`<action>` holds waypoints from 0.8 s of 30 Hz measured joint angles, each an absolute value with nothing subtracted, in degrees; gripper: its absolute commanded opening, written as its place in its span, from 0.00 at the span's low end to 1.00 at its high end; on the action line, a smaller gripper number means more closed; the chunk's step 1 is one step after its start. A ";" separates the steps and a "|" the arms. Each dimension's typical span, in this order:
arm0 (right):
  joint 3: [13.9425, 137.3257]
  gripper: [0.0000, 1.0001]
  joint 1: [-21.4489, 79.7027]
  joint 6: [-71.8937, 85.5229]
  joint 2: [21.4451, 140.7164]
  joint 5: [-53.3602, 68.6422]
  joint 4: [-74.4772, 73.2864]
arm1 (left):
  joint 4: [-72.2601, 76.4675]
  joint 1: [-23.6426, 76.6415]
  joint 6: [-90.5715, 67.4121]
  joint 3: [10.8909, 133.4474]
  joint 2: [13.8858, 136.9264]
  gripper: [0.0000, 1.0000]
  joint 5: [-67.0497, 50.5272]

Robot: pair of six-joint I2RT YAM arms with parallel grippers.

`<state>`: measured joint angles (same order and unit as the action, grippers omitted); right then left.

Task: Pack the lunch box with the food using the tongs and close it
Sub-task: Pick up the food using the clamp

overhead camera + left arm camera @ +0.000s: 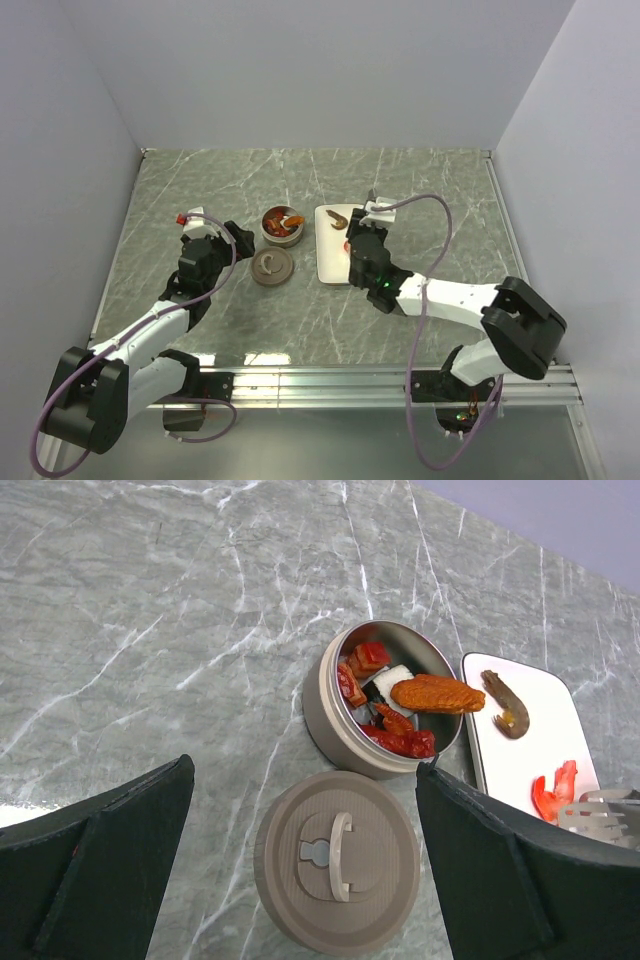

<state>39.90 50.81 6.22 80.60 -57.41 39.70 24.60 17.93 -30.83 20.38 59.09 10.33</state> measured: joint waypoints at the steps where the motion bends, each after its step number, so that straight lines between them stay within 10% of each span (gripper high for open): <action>1: 40.42 0.45 51.18 6.02 81.71 -58.74 40.36 | 24.60 17.93 -30.83 20.38 59.09 0.99 10.33; 24: 50.59 0.45 51.99 4.69 92.20 -73.93 41.12 | 25.50 17.91 -30.83 20.38 59.07 0.99 9.78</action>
